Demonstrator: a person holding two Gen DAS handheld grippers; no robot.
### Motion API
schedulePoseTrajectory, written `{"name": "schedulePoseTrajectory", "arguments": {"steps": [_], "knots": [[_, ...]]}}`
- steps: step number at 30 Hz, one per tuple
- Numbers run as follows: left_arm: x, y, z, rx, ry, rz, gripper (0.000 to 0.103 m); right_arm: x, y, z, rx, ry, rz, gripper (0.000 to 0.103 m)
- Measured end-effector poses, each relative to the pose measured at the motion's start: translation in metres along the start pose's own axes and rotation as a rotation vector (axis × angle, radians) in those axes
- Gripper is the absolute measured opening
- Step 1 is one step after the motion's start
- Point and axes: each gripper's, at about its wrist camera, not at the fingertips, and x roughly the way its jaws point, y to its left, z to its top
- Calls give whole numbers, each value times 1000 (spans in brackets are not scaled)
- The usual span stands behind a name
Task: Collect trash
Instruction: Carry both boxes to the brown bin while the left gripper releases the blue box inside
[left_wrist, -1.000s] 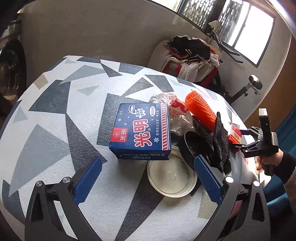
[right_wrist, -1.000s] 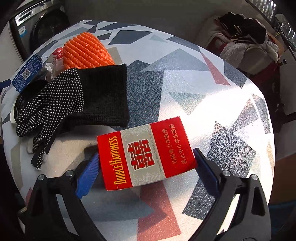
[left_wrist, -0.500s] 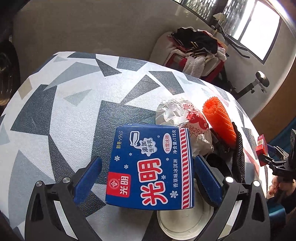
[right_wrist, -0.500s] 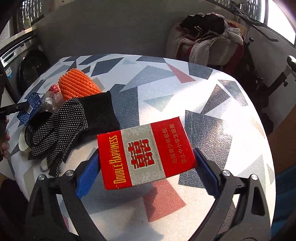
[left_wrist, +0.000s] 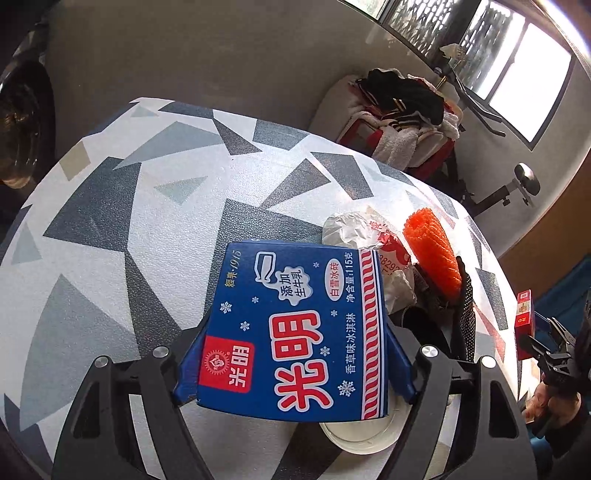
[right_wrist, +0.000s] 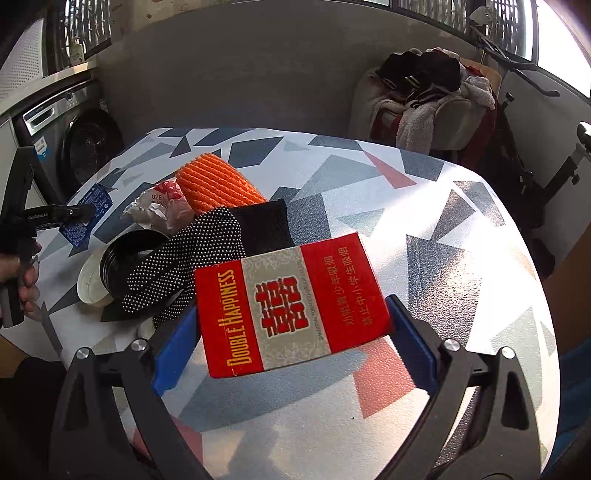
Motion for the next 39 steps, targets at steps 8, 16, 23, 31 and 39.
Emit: {"name": "schedulePoseTrajectory", "arguments": {"steps": [8, 16, 23, 31, 39], "knots": [[-51, -16, -17, 55, -66, -26, 77, -28, 23, -14, -13, -19, 28, 93], [-92, -47, -56, 179, -92, -52, 77, -54, 42, -33, 2, -49, 62, 93], [-119, -70, -101, 261, -96, -84, 77, -72, 47, -48, 31, -70, 76, 93], [-134, -91, -152, 328, -74, -118, 77, -92, 47, -65, 74, -97, 89, 93], [-136, -112, -198, 426, -31, -149, 77, -105, 55, -84, 72, -117, 86, 93]]}}
